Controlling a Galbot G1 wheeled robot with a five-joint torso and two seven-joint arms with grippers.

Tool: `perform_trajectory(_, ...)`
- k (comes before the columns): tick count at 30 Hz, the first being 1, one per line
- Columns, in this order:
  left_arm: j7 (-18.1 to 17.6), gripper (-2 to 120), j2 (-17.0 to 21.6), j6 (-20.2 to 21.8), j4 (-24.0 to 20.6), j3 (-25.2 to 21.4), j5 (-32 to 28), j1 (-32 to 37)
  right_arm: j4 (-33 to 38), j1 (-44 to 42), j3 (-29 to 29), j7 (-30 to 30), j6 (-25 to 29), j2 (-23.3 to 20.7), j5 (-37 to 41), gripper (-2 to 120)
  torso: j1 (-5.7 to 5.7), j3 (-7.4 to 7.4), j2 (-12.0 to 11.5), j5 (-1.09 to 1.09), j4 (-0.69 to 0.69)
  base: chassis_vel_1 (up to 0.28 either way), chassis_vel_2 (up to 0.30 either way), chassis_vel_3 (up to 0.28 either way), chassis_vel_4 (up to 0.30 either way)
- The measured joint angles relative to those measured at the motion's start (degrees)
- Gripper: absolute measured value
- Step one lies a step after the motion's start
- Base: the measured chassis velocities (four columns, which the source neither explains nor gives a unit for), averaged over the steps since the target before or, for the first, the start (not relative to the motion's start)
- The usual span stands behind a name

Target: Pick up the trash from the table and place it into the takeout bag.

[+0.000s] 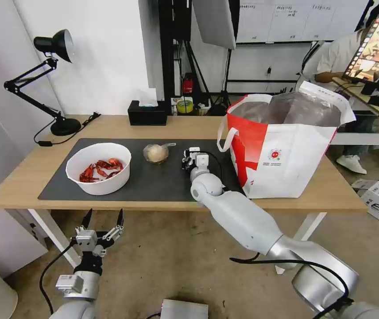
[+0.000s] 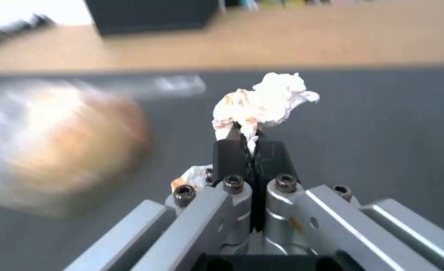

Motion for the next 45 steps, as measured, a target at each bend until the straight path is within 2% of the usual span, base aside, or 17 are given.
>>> perform_trajectory(6,0.0,100,0.4,-0.1,0.2,-0.1,0.0,-0.1,6.6,0.7,-1.2,1.2,-0.4,-2.7,4.6,0,0.0,0.0,0.0,0.0,0.0,0.0,0.0,0.0,0.0)
perform_trajectory(9,0.0,100,0.4,-0.3,0.4,-0.2,0.0,-0.1,15.0,2.1,-2.0,1.8,-0.4,-6.0,8.3,0,0.0,0.0,0.0,0.0,0.0,0.0,0.0,0.0,0.0)
perform_trajectory(10,0.0,100,0.4,-0.3,0.4,-0.2,0.0,-0.1,15.0,2.1,-2.0,1.8,-0.4,-6.0,8.3,0,0.0,0.0,0.0,0.0,0.0,0.0,0.0,0.0,0.0)
perform_trajectory(13,0.0,100,0.4,-0.4,0.6,-0.3,0.1,-0.1,24.5,3.3,-0.8,2.1,-0.6,-9.0,12.7,0,0.0,0.0,0.0,0.0,0.0,0.0,0.0,0.0,0.0)
perform_trajectory(15,0.0,100,0.4,-0.4,0.6,-0.3,0.1,-0.1,26.5,3.5,-0.3,2.2,-0.8,-9.5,13.4,0,0.0,0.0,0.0,0.0,0.0,0.0,0.0,0.0,0.0)
perform_trajectory(17,0.0,100,0.4,-0.4,0.6,-0.3,0.2,-0.1,32.0,4.4,2.0,4.4,-2.0,-10.5,15.5,0,0.0,0.0,0.0,0.0,-0.01,0.0,0.0,0.0,0.0)
perform_trajectory(18,0.0,100,0.4,-0.4,0.6,-0.3,0.2,-0.1,32.0,4.4,2.0,4.4,-2.0,-10.5,15.5,0,0.0,0.0,0.0,0.0,-0.01,0.0,0.0,0.0,0.0)
perform_trajectory(21,0.0,100,0.4,-0.4,0.6,-0.3,0.3,0.2,37.6,5.8,6.5,11.4,-5.3,-10.7,17.1,0,-0.01,0.0,0.0,0.0,0.0,0.0,0.0,0.0,0.0)
perform_trajectory(22,0.0,100,0.4,-0.4,0.6,-0.3,0.3,0.2,37.6,5.8,6.5,11.4,-5.3,-10.7,17.1,0,-0.01,0.0,0.0,0.0,0.0,0.0,0.0,0.0,0.0)
perform_trajectory(25,0.0,100,0.5,-0.4,0.3,-0.5,0.5,0.5,39.3,6.6,9.9,17.4,-7.9,-10.7,16.9,0,0.0,0.0,0.0,0.01,0.0,0.0,0.0,0.0,0.0)
perform_trajectory(26,0.0,100,0.5,-0.4,0.3,-0.5,0.5,0.5,39.3,6.6,9.9,17.4,-7.9,-10.7,16.9,0,0.0,0.0,0.0,0.01,0.0,0.0,0.0,0.0,0.0)
perform_trajectory(29,0.0,100,0.5,-0.4,0.0,-0.6,0.5,0.8,40.4,6.5,13.2,22.5,-10.3,-11.4,16.4,0,0.0,0.0,0.0,0.0,0.0,0.0,0.0,0.0,0.0)
perform_trajectory(37,0.0,100,0.5,-0.5,-0.5,-0.7,0.6,1.4,41.8,3.8,19.9,28.2,-14.0,-13.7,16.3,0,0.0,0.0,0.0,0.0,0.0,0.0,0.0,0.0,0.0)
perform_trajectory(45,0.1,100,0.0,-0.5,-0.6,0.0,1.4,1.4,42.7,-1.1,24.2,32.6,-16.4,-16.8,16.8,0,0.0,0.0,0.0,0.01,-0.01,0.0,0.0,0.0,0.0)
